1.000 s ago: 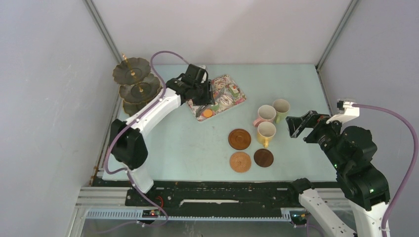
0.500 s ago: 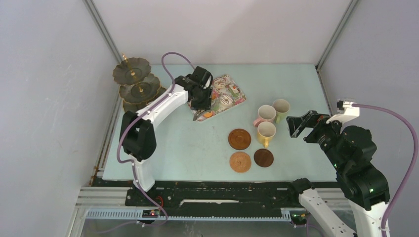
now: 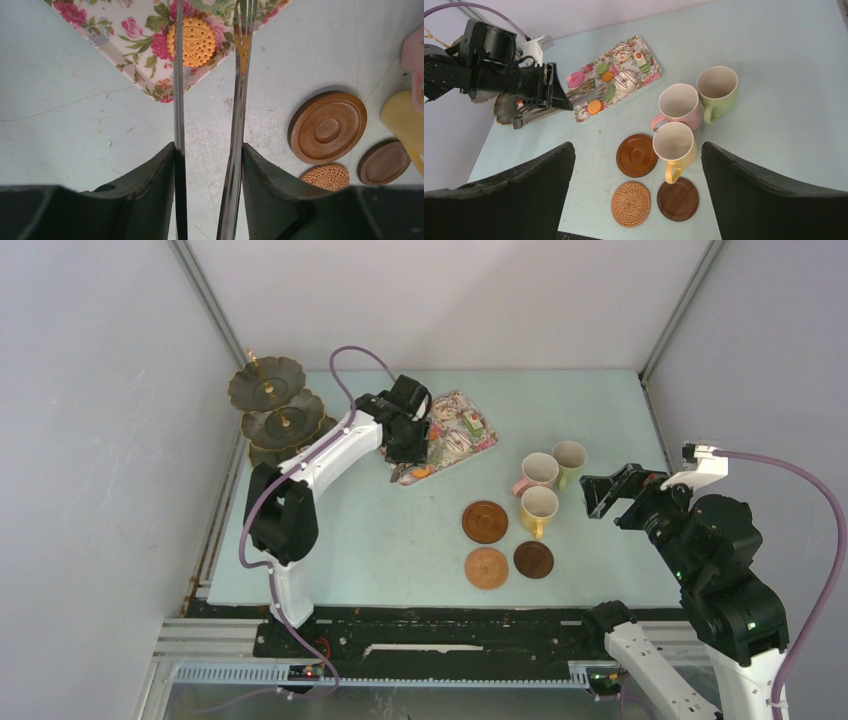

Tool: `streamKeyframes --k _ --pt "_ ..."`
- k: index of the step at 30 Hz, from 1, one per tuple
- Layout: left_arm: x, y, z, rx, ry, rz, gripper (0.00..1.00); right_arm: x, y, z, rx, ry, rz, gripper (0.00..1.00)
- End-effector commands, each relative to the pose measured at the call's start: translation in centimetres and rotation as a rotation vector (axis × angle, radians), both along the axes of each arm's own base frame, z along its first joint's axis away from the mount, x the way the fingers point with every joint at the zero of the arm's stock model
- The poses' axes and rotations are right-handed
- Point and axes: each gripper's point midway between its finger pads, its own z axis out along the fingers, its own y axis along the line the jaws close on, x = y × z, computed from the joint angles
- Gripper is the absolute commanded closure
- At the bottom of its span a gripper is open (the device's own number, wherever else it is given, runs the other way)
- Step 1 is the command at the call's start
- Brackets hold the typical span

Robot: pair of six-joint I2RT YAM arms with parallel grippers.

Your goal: Serve the afternoon tea

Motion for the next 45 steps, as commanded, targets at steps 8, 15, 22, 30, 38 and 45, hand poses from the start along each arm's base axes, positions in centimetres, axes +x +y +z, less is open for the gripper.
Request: streamKeyframes --k 8,15,22,30,38,45 --pt "1.3 -0.7 1.8 -0.069 -0.03 -0.009 0.48 0.4 0.0 0.2 -0.007 0.0 -0.001 0.0" --pt "2.1 -1.1 1.2 -0.08 -0.023 -0.013 0.48 0.5 0.1 0.2 -0.007 0.002 -0.002 0.0" --pt "2.5 -1.3 0.6 -0.078 -0.006 -0.01 0.47 0.5 0.0 0.2 -0.009 0.0 -0.003 0.0" --pt "1.9 -0.6 -0.3 -0.043 0.014 -0.004 0.47 0.6 -0.1 0.2 -0.012 0.002 -0.007 0.0" --pt "1.8 -0.6 -0.7 -0.034 0.025 -0.006 0.46 0.5 0.0 0.0 -0.012 0.009 -0.003 0.0" --pt "1.9 -0.4 0.0 -0.03 0.004 -0.003 0.6 0.3 0.0 0.2 -0.008 0.0 0.0 0.0"
